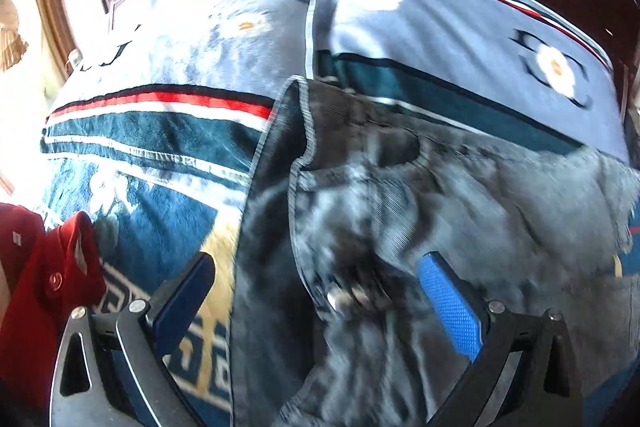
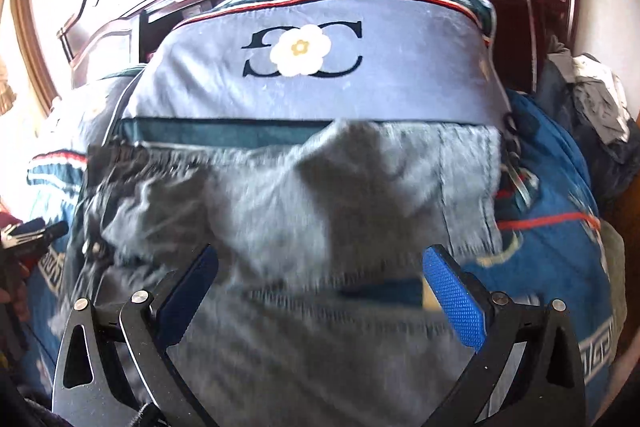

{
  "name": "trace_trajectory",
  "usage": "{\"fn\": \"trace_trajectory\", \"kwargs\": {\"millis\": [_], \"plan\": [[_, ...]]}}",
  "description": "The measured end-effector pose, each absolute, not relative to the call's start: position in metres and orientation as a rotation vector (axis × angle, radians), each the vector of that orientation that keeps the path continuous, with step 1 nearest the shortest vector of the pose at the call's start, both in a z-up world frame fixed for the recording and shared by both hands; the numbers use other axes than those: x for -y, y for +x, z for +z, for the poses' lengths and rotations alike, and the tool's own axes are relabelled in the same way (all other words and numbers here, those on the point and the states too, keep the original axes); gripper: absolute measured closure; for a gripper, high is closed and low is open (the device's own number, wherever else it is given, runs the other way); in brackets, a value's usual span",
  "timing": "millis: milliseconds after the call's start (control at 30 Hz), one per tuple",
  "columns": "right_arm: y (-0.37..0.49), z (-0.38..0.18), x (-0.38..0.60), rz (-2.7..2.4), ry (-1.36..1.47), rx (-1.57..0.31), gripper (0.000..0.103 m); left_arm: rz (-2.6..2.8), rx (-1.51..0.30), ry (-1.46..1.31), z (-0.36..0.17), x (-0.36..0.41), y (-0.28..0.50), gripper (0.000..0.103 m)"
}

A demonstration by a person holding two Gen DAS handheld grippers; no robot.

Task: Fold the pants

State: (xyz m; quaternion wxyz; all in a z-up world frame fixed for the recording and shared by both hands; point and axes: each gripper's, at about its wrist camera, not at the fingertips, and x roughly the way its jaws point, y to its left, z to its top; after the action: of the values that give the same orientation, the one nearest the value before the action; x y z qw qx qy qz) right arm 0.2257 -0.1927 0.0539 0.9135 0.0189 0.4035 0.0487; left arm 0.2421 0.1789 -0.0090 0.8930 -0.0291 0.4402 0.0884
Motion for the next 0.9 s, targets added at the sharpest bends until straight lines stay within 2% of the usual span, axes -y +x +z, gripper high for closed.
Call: {"fn": "trace_trajectory", "kwargs": {"millis": [233,533,600,633,733,767,800,833,867,900], "plan": [[0.298,0.038,0.193,0.073,0.056,-0.916,0.0,0.198,-0.897,-0.054,-0.013,-0.206,0.294,0.0],[0.347,0.015,0.19,0.046,0.052,-0.967,0.0,0.227,-0.904,0.011,-0.025,-0.218,0.351,0.001],[0.356,0.007,0.192,0.041,0.071,-0.987,0.0,0.216,-0.923,0.041,-0.033,-0.214,0.358,0.014],[0.362,0.002,0.193,0.039,0.078,-1.005,0.001,0.195,-0.938,0.054,-0.037,-0.21,0.36,0.031],[0.377,-0.008,0.195,0.029,0.073,-1.036,0.006,0.148,-0.937,0.085,-0.042,-0.195,0.357,0.062],[0.38,-0.01,0.194,0.025,0.066,-1.045,0.01,0.139,-0.922,0.102,-0.042,-0.19,0.355,0.076],[0.384,-0.013,0.194,0.018,0.057,-1.055,0.014,0.114,-0.914,0.102,-0.042,-0.187,0.352,0.083],[0.389,-0.016,0.194,0.007,0.046,-1.068,0.026,0.098,-0.91,0.098,-0.041,-0.185,0.35,0.088],[0.392,-0.018,0.194,-0.011,0.03,-1.077,0.056,0.091,-0.9,0.094,-0.039,-0.183,0.348,0.09],[0.395,-0.019,0.195,-0.033,0.017,-1.079,0.075,0.079,-0.887,0.084,-0.035,-0.183,0.344,0.091]]}}
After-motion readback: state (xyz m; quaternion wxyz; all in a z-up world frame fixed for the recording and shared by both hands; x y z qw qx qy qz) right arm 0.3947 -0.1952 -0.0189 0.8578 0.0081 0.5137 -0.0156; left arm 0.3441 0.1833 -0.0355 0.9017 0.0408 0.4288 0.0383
